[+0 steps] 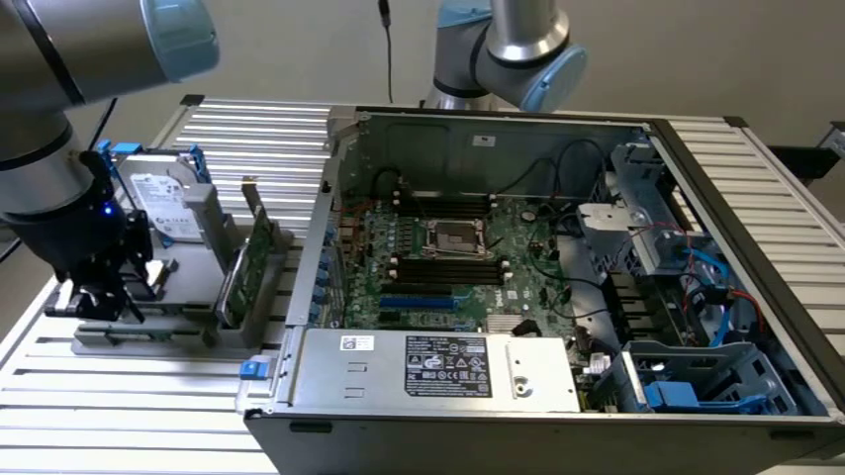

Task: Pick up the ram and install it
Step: 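Pick up the ram and move it above insertion slot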

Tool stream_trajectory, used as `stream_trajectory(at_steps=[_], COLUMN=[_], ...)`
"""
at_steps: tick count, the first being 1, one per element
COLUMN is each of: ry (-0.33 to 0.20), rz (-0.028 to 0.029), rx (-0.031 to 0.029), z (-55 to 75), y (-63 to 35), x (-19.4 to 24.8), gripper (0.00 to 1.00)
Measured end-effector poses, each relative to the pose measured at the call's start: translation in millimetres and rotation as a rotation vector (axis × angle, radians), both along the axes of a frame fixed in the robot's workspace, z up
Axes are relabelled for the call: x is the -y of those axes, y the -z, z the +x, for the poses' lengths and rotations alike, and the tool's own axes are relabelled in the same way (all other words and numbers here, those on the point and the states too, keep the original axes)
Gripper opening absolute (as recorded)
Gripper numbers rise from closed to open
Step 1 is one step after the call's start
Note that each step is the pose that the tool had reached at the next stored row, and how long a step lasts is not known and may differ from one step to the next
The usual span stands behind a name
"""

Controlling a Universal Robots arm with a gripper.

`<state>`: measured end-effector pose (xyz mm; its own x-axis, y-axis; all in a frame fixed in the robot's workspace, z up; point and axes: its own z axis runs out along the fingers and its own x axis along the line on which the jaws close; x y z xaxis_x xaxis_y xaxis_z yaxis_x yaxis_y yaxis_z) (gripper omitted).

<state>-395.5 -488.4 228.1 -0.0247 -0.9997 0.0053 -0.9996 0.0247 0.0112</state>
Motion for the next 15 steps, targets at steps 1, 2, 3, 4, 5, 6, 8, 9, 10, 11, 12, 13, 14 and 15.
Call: stream_trajectory(at_steps=[1,2,3,4,5,6,8,9,10,11,12,13,14,15], ry=[0.006,0.01,0.013,0.015,0.016,0.017,0.019,0.019,0.02,0.021,0.022,0.023,0.025,0.026], rz=[-0.0001,-0.0001,-0.0003,-0.0005,-0.0004,-0.0006,-0.0008,-0.0009,-0.001,-0.001,-0.0011,-0.0012,-0.0013,-0.0014], rx=[0.0,0.0002,0.0001,0.0,0.0002,0.0002,0.0002,0.0002,0.0002,0.0004,0.0004,0.0003,0.0002,0.0002], z=[0.0,0.0,0.0,0.0,0.0,0.0,0.0,0.0,0.0,0.0,0.0,0.0,-0.1,-0.1], y=[1.7,3.5,4.8,5.6,6.5,7.2,8.5,9.2,10.2,11.9,13.8,15.6,17.3,19.1], x=[0.3,0.6,1.1,2.1,2.8,3.8,6.3,7.5,8.6,9.4,9.9,10.3,10.7,10.9], gripper=[0.36,0.36,0.36,0.36,0.36,0.36,0.36,0.36,0.36,0.36,0.36,0.36,0.36,0.36])
